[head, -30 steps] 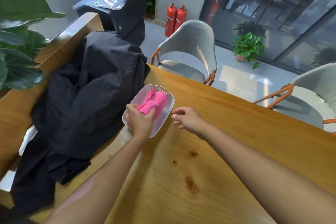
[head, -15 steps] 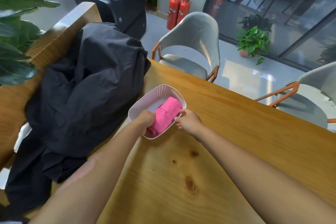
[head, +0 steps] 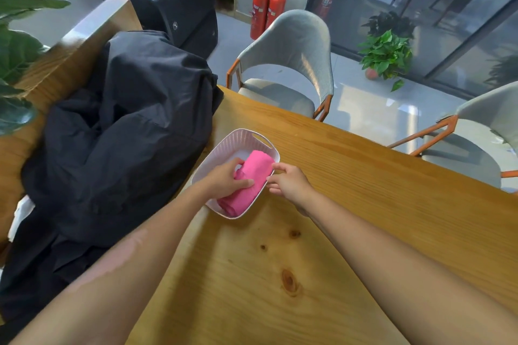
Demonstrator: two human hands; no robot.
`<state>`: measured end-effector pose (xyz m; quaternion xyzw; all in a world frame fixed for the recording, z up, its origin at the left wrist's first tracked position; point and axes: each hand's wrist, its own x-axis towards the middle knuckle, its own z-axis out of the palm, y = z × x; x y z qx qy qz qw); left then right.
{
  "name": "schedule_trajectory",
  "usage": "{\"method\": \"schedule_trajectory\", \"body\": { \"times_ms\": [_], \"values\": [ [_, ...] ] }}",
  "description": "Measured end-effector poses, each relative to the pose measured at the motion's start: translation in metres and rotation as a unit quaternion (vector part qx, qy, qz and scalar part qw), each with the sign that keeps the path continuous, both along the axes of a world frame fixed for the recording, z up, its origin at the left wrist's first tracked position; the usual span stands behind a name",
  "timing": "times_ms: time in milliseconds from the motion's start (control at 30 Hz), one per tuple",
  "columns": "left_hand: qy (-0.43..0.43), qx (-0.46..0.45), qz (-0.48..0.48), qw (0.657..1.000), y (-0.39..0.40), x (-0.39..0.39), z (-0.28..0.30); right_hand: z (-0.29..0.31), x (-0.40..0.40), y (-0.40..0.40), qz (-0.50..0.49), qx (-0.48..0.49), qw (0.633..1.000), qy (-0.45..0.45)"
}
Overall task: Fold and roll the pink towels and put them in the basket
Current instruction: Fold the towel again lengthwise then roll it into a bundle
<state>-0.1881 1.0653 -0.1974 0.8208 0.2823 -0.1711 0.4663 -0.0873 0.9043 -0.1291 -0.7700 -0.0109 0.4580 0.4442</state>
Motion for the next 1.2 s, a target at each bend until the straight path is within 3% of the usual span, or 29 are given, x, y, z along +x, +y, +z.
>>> {"method": "schedule_trajectory", "body": {
  "times_ms": [67, 233, 400, 567, 667, 733, 1033, 1200],
  "values": [
    [0.020, -0.092, 0.010, 0.995, 0.002, -0.006, -0.001, 0.002, 0.002, 0.001, -0.004, 0.008, 1.000, 0.019],
    [0.027, -0.138, 0.069, 0.988, -0.004, -0.014, -0.006, 0.002, -0.003, 0.003, -0.027, 0.047, 0.996, 0.076],
    [0.086, 0.034, 0.075, 0.993, 0.005, -0.017, 0.000, -0.007, -0.023, 0.010, -0.018, 0.086, 0.989, 0.122],
    [0.071, 0.197, 0.099, 0.973, -0.015, -0.021, 0.023, -0.002, -0.015, -0.014, 0.030, 0.058, 0.996, 0.059],
    [-0.048, 0.228, 0.143, 0.962, -0.044, -0.020, 0.044, 0.009, -0.006, -0.053, 0.026, 0.048, 0.998, 0.028],
    [-0.084, 0.215, 0.148, 0.962, -0.069, -0.012, 0.057, 0.017, 0.000, -0.087, 0.026, 0.036, 0.999, -0.001],
    [-0.118, 0.139, 0.035, 0.983, -0.233, 0.044, 0.094, 0.035, 0.026, -0.266, -0.006, 0.007, 0.995, -0.098],
    [-0.125, 0.122, -0.032, 0.984, -0.365, 0.075, 0.105, 0.043, 0.046, -0.385, -0.046, 0.007, 0.990, -0.135]
  ]
}}
